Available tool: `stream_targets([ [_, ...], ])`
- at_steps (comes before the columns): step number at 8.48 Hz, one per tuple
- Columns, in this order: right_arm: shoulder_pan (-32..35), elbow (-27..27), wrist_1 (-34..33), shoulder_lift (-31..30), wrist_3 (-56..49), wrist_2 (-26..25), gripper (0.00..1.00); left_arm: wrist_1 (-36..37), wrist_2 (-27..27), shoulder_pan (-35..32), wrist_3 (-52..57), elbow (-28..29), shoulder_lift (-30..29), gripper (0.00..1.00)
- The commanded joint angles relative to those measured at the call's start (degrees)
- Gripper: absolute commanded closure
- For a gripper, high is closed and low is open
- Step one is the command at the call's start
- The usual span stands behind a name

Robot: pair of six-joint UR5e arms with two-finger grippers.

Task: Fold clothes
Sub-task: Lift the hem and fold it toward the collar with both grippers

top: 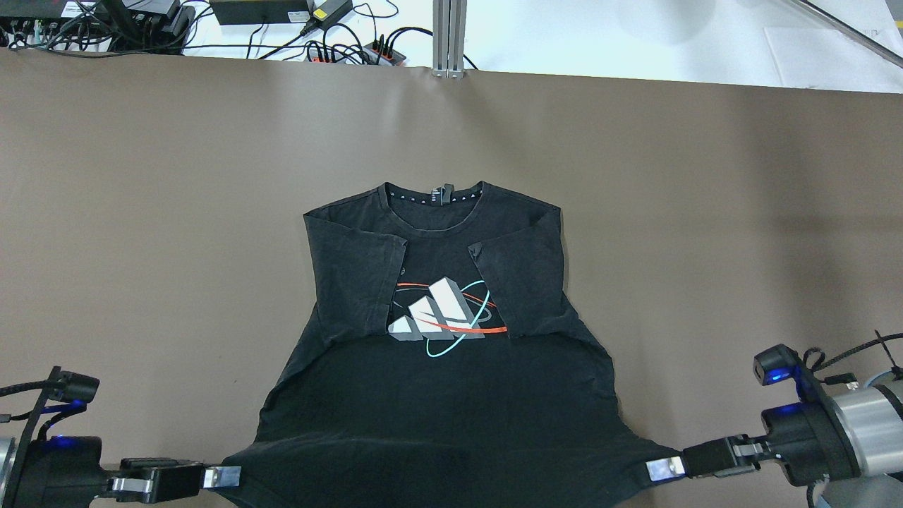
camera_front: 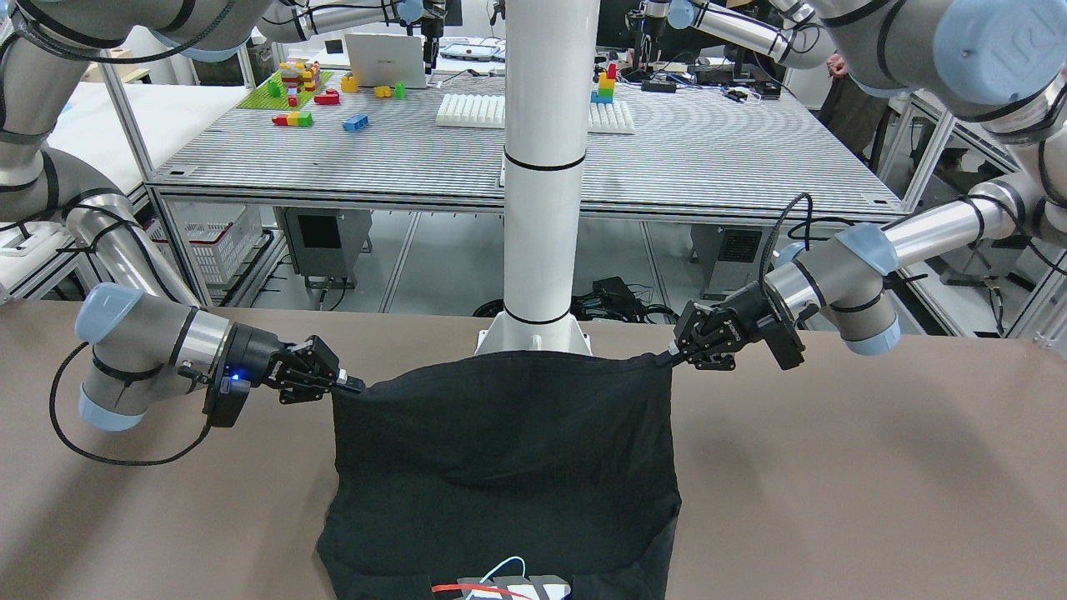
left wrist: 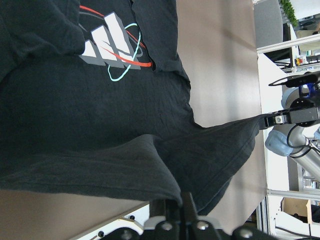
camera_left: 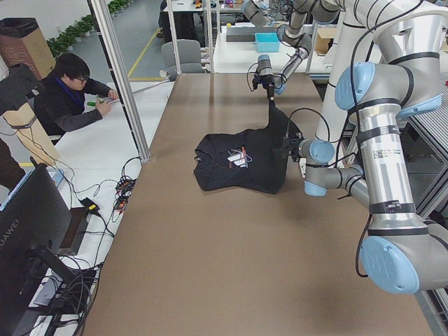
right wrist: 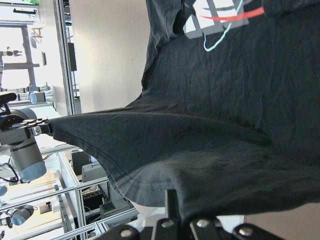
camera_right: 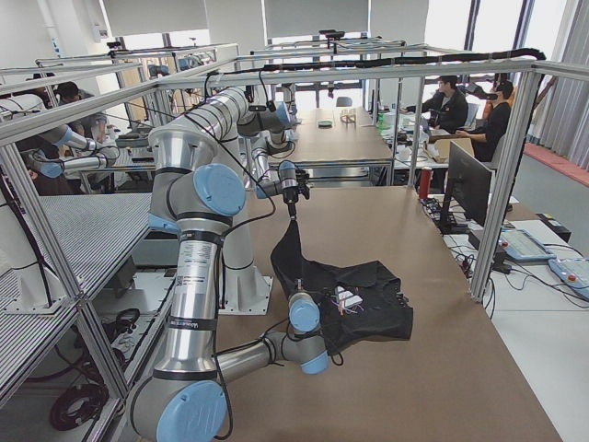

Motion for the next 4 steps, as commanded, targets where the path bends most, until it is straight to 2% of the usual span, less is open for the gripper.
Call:
stream_targets([
  [1, 6.0, -1.4, -7.9, 5.2, -3.4, -0.2, 1.0, 0.2, 0.2, -5.6, -2.0, 1.8, -1.4, 1.0],
  [3, 8.1, -1.5, -15.0, 5.3, -12.6, -0.6, 1.0, 0.2, 0.3, -9.1, -2.1, 9.6, -7.4, 1.0],
  [4, 8.5, -1.5, -17.2, 5.5, -15.3, -2.5, 1.0, 0.2, 0.3, -11.0, -2.5, 12.3, -9.5, 1.0],
])
